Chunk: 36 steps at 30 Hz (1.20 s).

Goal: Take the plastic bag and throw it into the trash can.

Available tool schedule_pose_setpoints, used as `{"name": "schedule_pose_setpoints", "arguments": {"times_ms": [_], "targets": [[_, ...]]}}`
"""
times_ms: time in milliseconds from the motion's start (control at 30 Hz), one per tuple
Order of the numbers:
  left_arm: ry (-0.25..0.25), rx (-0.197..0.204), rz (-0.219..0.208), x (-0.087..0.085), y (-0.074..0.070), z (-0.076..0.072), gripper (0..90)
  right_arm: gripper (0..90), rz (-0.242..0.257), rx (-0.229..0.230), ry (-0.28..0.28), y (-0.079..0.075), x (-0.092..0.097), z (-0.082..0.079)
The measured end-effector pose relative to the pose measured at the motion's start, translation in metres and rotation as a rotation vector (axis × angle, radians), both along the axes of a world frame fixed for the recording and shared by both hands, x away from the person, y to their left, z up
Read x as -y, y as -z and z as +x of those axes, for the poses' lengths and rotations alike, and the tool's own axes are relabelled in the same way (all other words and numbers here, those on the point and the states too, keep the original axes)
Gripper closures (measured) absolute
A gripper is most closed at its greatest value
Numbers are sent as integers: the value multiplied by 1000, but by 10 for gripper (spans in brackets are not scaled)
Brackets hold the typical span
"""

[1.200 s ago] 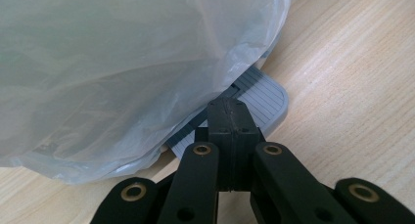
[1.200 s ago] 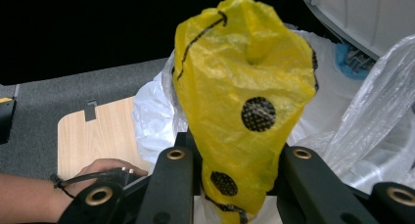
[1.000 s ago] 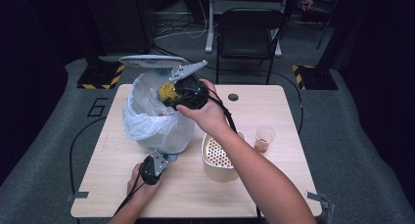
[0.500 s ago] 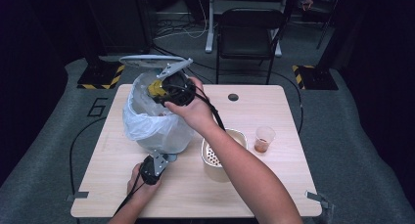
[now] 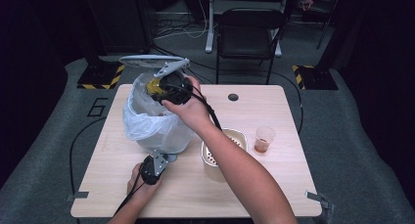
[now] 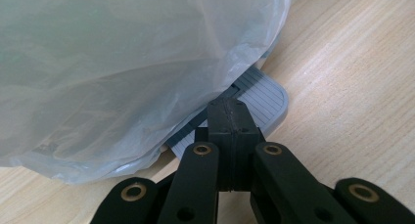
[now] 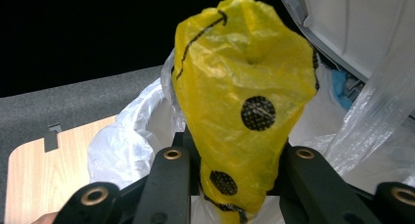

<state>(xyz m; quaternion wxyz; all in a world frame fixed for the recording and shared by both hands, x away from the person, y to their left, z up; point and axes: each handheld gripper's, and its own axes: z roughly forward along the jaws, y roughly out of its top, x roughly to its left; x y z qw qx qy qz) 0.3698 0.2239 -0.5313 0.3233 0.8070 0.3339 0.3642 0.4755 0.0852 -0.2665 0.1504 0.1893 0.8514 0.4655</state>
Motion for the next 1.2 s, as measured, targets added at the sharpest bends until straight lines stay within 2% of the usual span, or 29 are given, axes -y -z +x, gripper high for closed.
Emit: {"name": "schedule_pose_setpoints", "arguments": {"times_ms": [300, 367, 433, 533, 633, 667, 833, 933, 967, 1000, 1033, 1100, 1167, 1200], "targets": [[1, -3, 3, 0, 0, 0, 900, 718, -16, 20, 8, 5, -8, 7], [1, -2, 3, 0, 0, 0, 900, 709, -21, 8, 21, 8, -11, 8], [1, -2, 3, 0, 0, 0, 900, 650, -34, 16, 37, 13, -15, 11], [1, -2, 3, 0, 0, 0, 900, 449, -66, 20, 89, 19, -22, 12], [1, -2, 2, 0, 0, 0, 900, 365, -74, 23, 101, 22, -25, 12], [1, -2, 1, 0, 0, 0, 900, 360, -64, 2, 100, 23, -26, 11], [-1, 2, 1, 0, 0, 0, 900, 344, -76, -26, 150, 26, -21, 14], [0, 1, 2, 0, 0, 0, 900, 342, -77, -21, 165, 25, -17, 14], [0, 1, 2, 0, 0, 0, 900, 342, -58, -20, 167, 25, -15, 12], [-1, 2, 3, 0, 0, 0, 900, 343, -45, -21, 159, 25, -14, 12], [-1, 2, 4, 0, 0, 0, 900, 343, -66, -37, 152, 25, -14, 13], [-1, 2, 3, 0, 0, 0, 900, 341, -78, -63, 161, 27, -14, 12], [-1, 2, 4, 0, 0, 0, 900, 339, -37, -52, 130, 26, -12, 11], [-1, 2, 4, 0, 0, 0, 900, 321, -47, -90, 134, 26, -12, 10]]}}
